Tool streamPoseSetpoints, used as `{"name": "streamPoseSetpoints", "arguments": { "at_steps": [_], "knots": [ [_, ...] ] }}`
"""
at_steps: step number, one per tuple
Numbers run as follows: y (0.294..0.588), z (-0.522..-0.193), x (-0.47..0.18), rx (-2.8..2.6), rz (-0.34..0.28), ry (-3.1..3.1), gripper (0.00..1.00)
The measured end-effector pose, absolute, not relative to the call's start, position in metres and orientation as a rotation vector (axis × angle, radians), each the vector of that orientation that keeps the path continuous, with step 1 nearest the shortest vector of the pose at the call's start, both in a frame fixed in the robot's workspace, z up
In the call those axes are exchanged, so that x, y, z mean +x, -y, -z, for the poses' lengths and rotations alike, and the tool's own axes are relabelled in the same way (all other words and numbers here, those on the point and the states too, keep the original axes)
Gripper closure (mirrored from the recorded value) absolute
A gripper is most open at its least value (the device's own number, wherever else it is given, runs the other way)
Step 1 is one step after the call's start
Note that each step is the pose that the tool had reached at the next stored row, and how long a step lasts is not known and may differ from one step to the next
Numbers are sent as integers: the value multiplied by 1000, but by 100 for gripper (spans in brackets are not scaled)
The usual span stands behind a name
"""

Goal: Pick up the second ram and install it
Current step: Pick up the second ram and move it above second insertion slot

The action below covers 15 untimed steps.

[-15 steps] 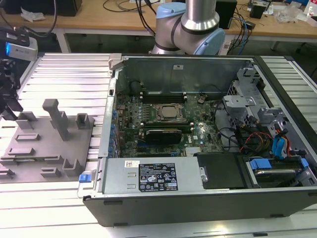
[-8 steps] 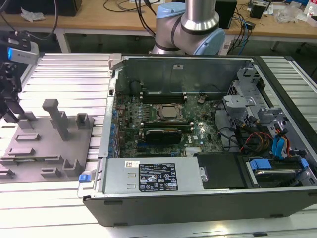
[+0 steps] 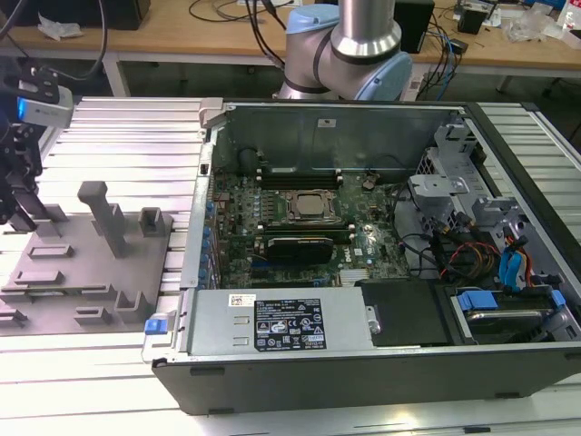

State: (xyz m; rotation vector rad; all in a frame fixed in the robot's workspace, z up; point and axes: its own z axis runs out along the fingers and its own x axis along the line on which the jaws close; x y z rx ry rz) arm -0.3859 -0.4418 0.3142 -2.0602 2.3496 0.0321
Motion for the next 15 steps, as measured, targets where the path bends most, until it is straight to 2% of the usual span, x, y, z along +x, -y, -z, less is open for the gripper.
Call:
{"name": "streamPoseSetpoints", "arguments": {
  "at_steps": [15],
  "knots": [
    [450, -298, -390, -2060, -32, -2350, 68]
  ]
}}
